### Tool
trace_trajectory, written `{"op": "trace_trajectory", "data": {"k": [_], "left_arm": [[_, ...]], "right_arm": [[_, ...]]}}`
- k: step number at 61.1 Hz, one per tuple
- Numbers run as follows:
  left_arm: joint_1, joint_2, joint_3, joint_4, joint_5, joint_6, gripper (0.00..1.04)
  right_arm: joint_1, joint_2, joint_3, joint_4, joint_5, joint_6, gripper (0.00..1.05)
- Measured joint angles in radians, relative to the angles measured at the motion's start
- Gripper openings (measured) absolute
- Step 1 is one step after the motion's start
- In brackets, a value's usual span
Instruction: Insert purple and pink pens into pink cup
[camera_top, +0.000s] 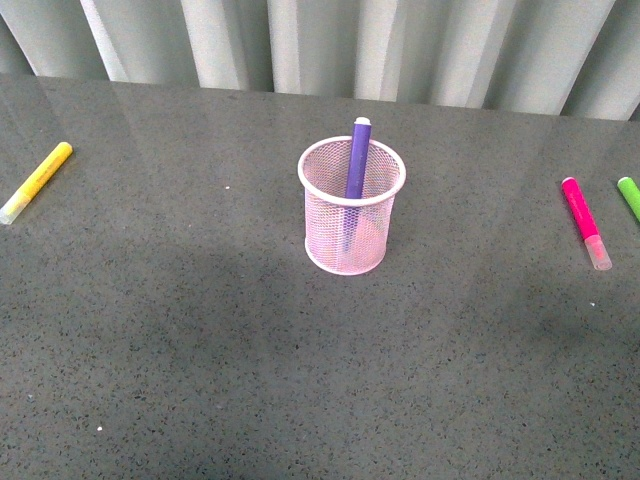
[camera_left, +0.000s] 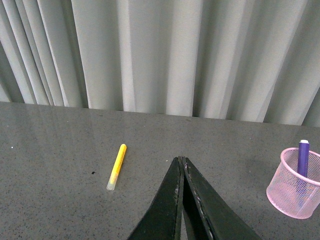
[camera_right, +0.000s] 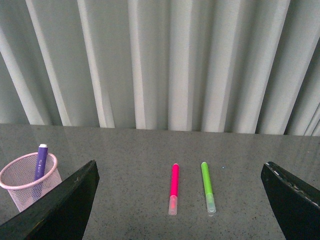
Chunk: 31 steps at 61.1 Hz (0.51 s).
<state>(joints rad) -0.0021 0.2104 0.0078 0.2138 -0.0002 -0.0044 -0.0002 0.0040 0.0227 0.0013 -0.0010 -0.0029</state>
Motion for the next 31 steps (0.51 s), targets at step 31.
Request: {"op": "trace_trajectory", "data": {"k": [31], "left_arm": [[0.0,-0.206,0.001,-0.213,0.0,0.0,0.13]], "right_arm": [[0.0,0.0,0.0,0.0,0.0,0.0,0.98]]}}
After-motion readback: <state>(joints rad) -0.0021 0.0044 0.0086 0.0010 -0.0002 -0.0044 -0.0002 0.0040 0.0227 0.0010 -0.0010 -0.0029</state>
